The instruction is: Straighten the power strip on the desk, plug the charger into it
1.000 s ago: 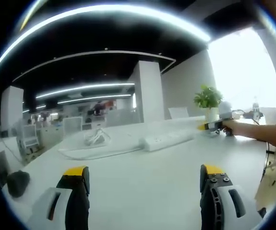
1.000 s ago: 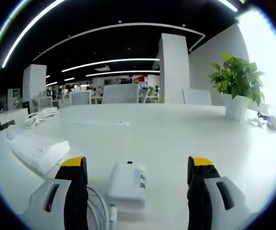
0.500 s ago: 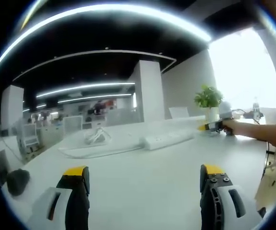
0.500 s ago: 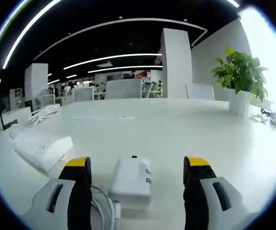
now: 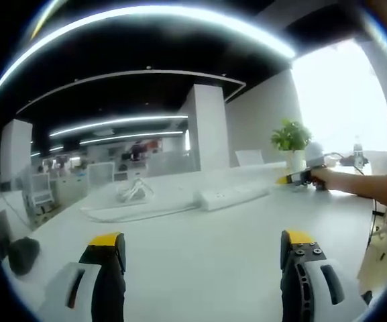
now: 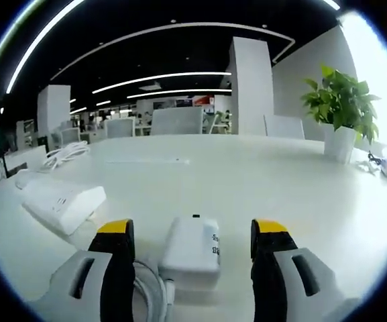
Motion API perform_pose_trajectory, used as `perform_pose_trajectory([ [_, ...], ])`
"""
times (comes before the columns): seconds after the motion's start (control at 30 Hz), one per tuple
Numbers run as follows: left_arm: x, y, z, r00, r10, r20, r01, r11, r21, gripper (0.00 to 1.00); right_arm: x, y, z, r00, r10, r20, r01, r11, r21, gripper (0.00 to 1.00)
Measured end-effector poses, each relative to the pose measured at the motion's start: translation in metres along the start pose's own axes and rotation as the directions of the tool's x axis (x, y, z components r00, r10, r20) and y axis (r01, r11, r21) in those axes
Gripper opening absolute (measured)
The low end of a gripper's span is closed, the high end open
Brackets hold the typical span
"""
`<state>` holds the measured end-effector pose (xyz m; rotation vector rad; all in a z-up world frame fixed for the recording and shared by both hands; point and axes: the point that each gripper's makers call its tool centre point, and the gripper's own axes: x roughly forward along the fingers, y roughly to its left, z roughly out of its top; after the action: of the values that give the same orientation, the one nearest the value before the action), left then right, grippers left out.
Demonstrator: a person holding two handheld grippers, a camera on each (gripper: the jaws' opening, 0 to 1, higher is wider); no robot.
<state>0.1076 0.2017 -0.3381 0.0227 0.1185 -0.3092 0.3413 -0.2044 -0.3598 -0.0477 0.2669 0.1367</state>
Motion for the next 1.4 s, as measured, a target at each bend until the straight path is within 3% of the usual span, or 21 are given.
perform_pose_trajectory([
  [0.63, 0.001, -0.003, 0.0, 1.0, -0.008, -0.002, 0.008, 1.0, 0.003, 0.99, -0.015, 0.004, -0.003, 1.0, 0.002, -0.003, -0.002, 1.0, 0.01, 0.69],
  [0.87, 0.001, -0.003, -0.001, 1.0, -0.006, -0.002, 0.006, 1.0, 0.0, 0.99, -0.02, 0.012, -0.006, 1.0, 0.027, -0.002, -0.027, 1.0, -0.002, 0.56],
  [1.4, 0.003, -0.006, -0.003, 1.0, -0.013, -0.007, 0.013, 1.0, 0.0, 0.99, -0.017, 0.014, -0.005, 0.999, 0.047, -0.006, -0.047, 0.999, -0.016, 0.45],
])
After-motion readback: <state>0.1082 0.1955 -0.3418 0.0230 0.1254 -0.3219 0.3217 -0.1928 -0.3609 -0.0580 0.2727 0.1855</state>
